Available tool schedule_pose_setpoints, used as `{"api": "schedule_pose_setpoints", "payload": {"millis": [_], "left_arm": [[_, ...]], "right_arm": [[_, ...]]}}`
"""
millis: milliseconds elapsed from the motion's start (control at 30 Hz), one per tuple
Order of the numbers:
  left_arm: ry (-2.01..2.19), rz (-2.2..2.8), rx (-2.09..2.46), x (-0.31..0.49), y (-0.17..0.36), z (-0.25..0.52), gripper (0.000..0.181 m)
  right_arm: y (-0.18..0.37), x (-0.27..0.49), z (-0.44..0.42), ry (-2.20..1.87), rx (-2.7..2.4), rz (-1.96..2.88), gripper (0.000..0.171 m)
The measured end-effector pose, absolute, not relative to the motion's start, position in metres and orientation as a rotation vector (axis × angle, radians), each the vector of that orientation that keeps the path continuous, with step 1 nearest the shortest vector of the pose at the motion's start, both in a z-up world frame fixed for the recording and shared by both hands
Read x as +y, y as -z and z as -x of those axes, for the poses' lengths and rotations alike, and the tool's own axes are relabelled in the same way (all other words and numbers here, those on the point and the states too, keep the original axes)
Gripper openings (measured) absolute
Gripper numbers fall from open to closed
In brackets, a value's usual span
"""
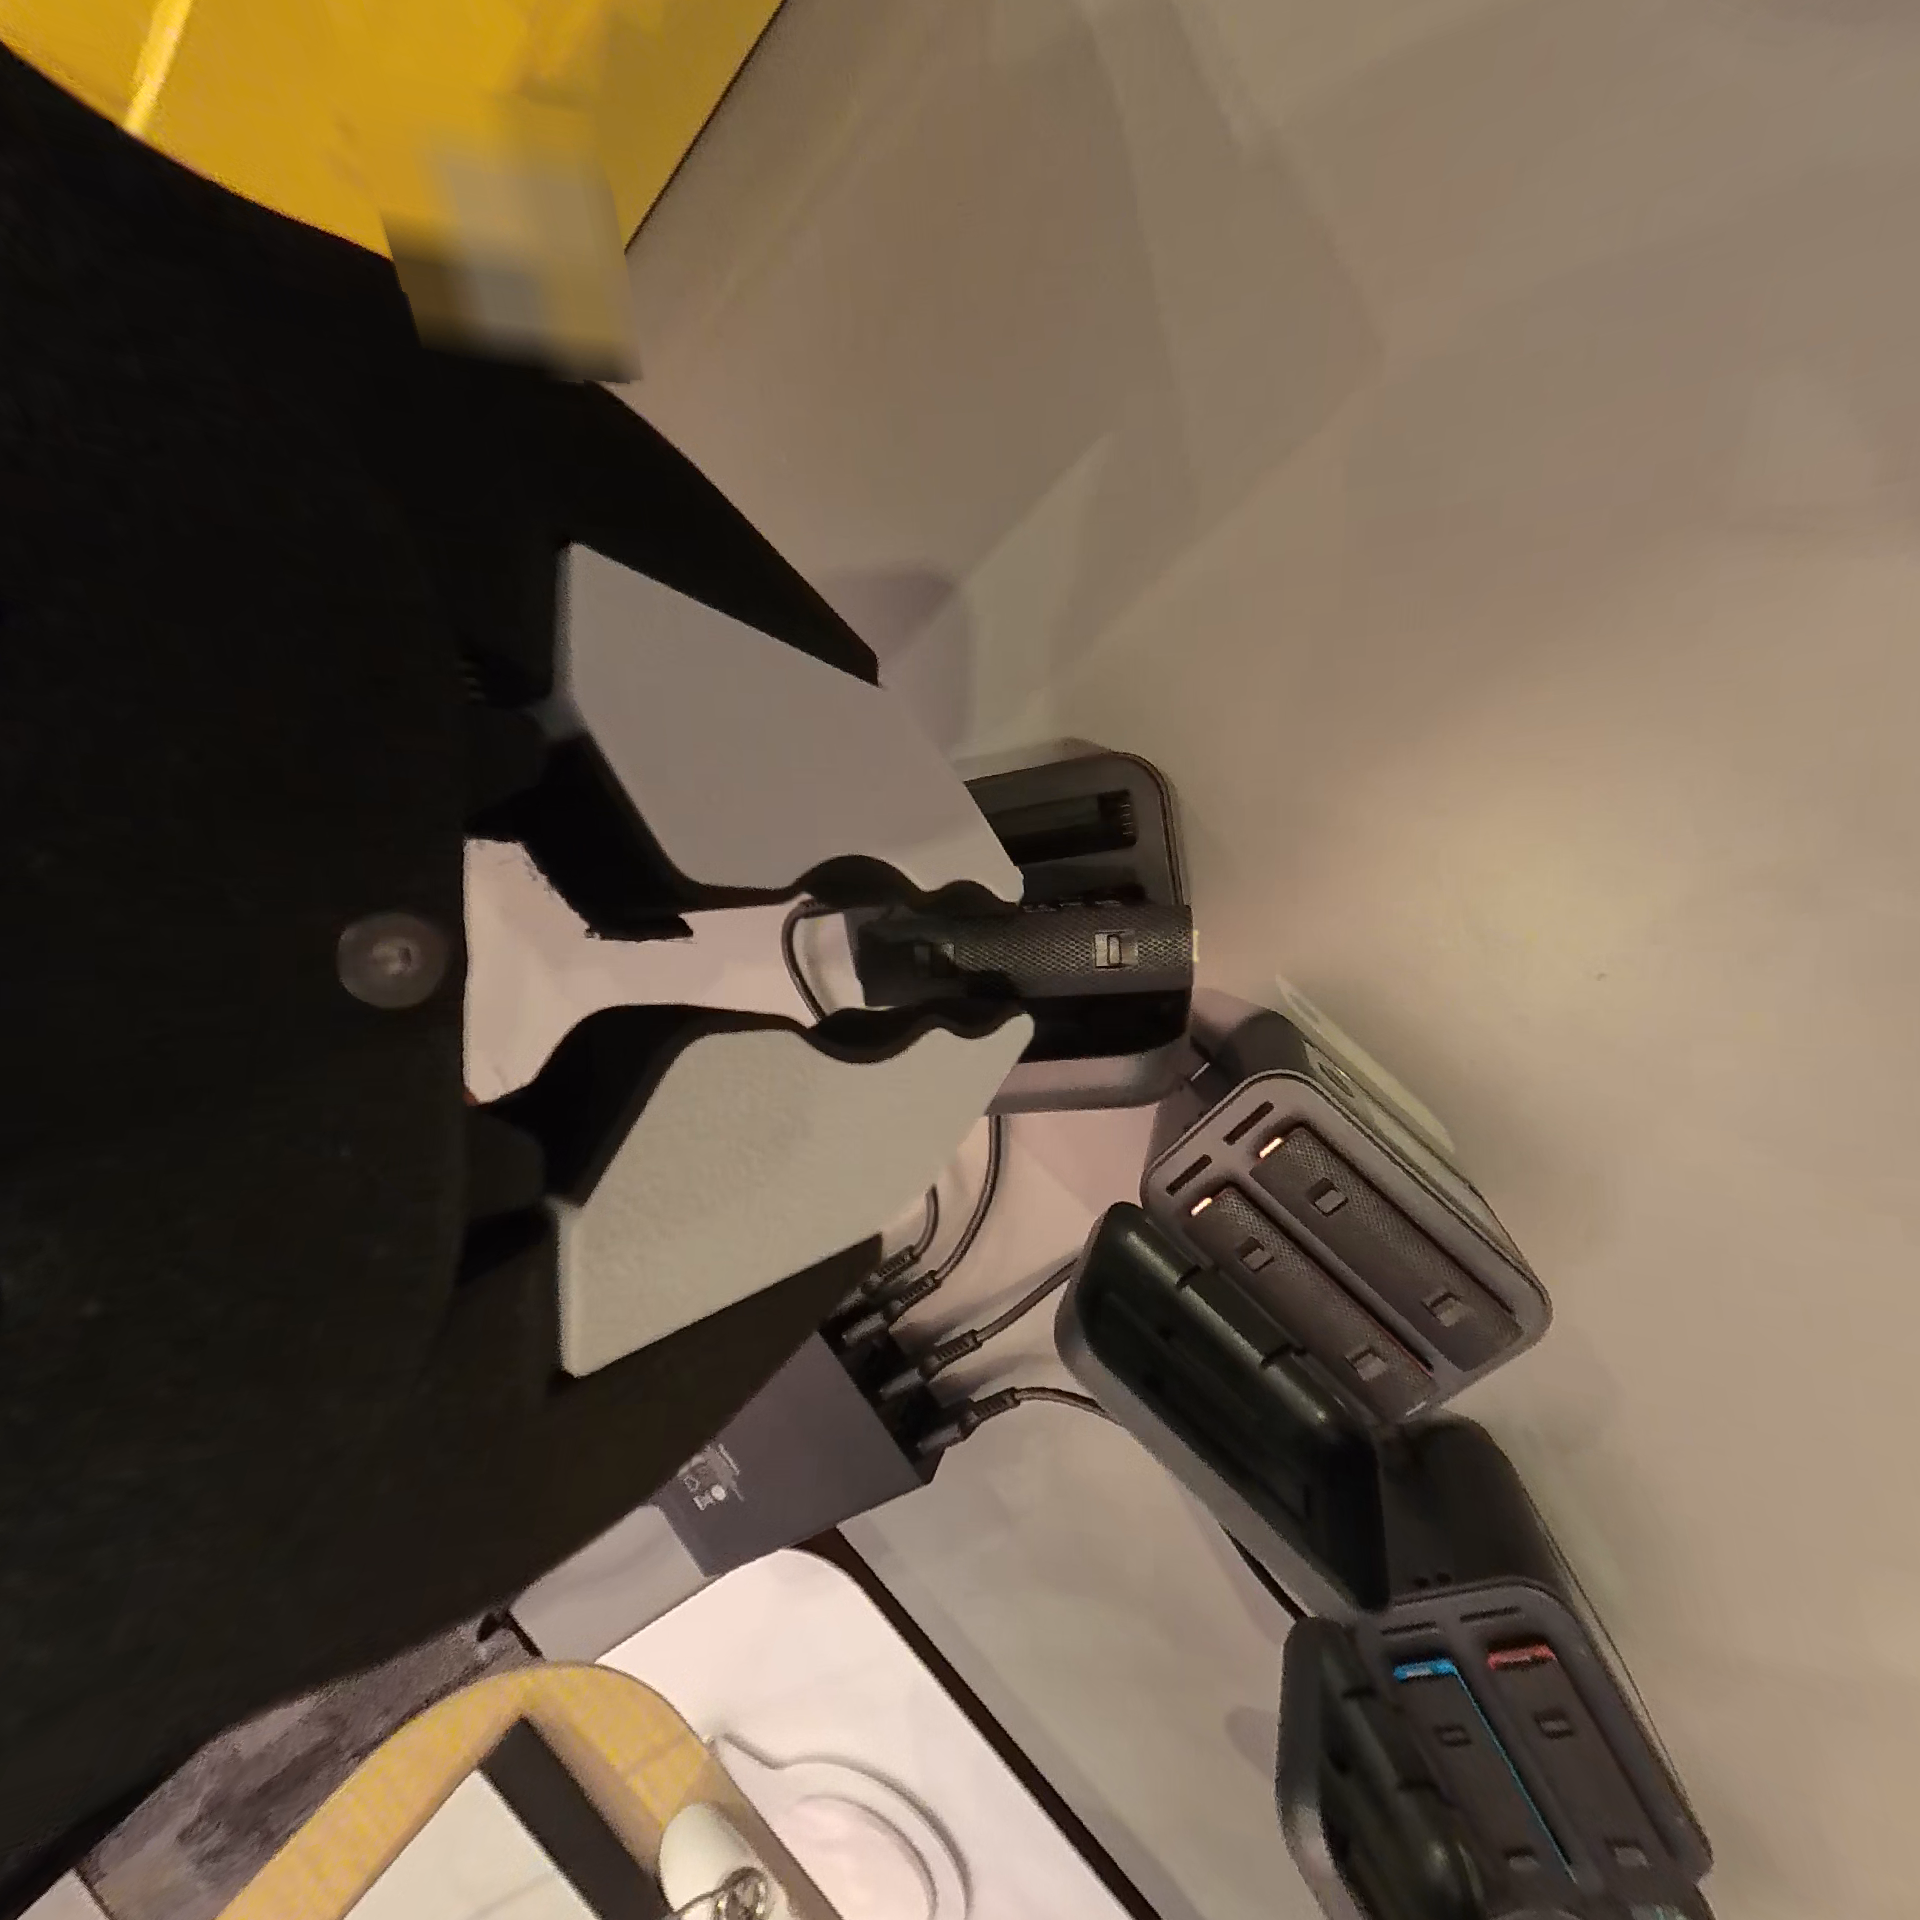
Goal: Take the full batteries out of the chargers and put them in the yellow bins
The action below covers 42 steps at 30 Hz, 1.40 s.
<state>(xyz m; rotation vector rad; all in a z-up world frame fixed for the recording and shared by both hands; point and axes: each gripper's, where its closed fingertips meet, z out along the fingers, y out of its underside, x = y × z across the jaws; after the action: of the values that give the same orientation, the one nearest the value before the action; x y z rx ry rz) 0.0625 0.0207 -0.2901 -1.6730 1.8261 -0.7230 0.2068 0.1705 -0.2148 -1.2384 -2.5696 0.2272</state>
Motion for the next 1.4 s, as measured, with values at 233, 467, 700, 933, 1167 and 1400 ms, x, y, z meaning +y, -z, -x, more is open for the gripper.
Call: {"api": "schedule_pose_setpoints", "payload": {"millis": [233,467,700,933,1167,1400], "left_arm": [[0.731,1.671,1.835,0.019,0.29,-0.062,0.017],[0.729,1.672,1.848,0.018,0.291,-0.062,0.017],[0.724,1.668,1.85,0.018,0.291,-0.062,0.017],[0.716,1.66,1.853,0.018,0.291,-0.062,0.016],[0.709,1.652,1.855,0.018,0.291,-0.062,0.016],[0.711,1.654,1.857,0.018,0.292,-0.062,0.016]], "right_arm": [[0.228,0.173,-0.208,-0.209,-2.576,1.25,0.015],[0.229,0.175,-0.21,-0.188,-2.542,1.31,0.016],[0.22,0.172,-0.209,-0.178,-2.474,1.387,0.013],[0.232,0.173,-0.208,-0.16,-2.315,1.635,0.0],[0.239,0.175,-0.209,-0.106,-2.278,1.708,0.0],[0.24,0.175,-0.209,-0.086,-2.341,1.868,0.0]]}}
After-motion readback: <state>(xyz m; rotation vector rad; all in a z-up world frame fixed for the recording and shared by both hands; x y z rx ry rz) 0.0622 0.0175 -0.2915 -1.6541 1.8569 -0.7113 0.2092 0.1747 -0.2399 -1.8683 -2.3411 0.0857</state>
